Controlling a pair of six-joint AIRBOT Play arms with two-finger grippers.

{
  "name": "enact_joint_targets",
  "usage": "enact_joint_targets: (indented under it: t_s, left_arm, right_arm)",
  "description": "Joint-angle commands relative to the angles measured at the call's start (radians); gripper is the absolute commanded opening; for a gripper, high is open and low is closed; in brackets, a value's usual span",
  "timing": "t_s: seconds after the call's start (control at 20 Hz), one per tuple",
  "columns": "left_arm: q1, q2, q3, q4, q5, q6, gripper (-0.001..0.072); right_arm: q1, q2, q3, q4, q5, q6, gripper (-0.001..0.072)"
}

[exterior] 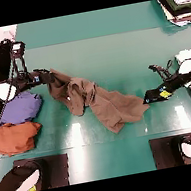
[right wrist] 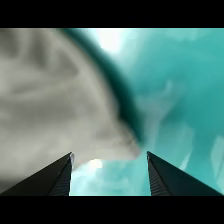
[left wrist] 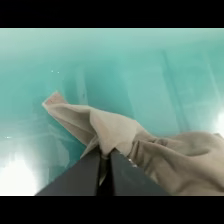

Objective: Fold the shirts.

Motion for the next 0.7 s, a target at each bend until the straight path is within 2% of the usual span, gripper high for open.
enact_joint_targets:
  t_s: [0.0,0.05,0.1,0.15,0.2,0.4,0.65]
  left_arm:
    - [0.0,0.001,0.001,0.0,-0.012,0.0,0.0036]
    - [0.0,0.001,0.001,0.0,-0.013,0.0,0.0035]
    - [0.0,0.001,0.001,0.0,-0.013,0.0,0.0036]
    - [0.0,0.001,0.001,0.0,-0.013,0.0,0.0035]
    - [0.0,0.001,0.002,0.0,-0.011,0.0,0.0035]
    - [0.0,0.017,0.127,0.08,-0.033,0.008,0.0035]
    - [0.0,0.062,0.551,0.139,-0.157,0.008,0.0035]
  right_arm:
    - [-0.02,-0.102,0.004,0.057,-0.053,-0.04,0.0508]
    - [-0.003,-0.129,0.025,0.056,-0.056,-0.041,0.0491]
    - [0.019,-0.154,0.048,0.057,-0.062,-0.043,0.0398]
    - [0.038,-0.171,0.07,0.056,-0.064,-0.051,0.0245]
    - [0.057,-0.183,0.098,0.056,-0.063,-0.073,0.0022]
    - [0.062,-0.135,0.29,0.037,-0.069,-0.078,0.0012]
    - [-0.055,0.028,0.709,0.038,-0.098,-0.077,0.0012]
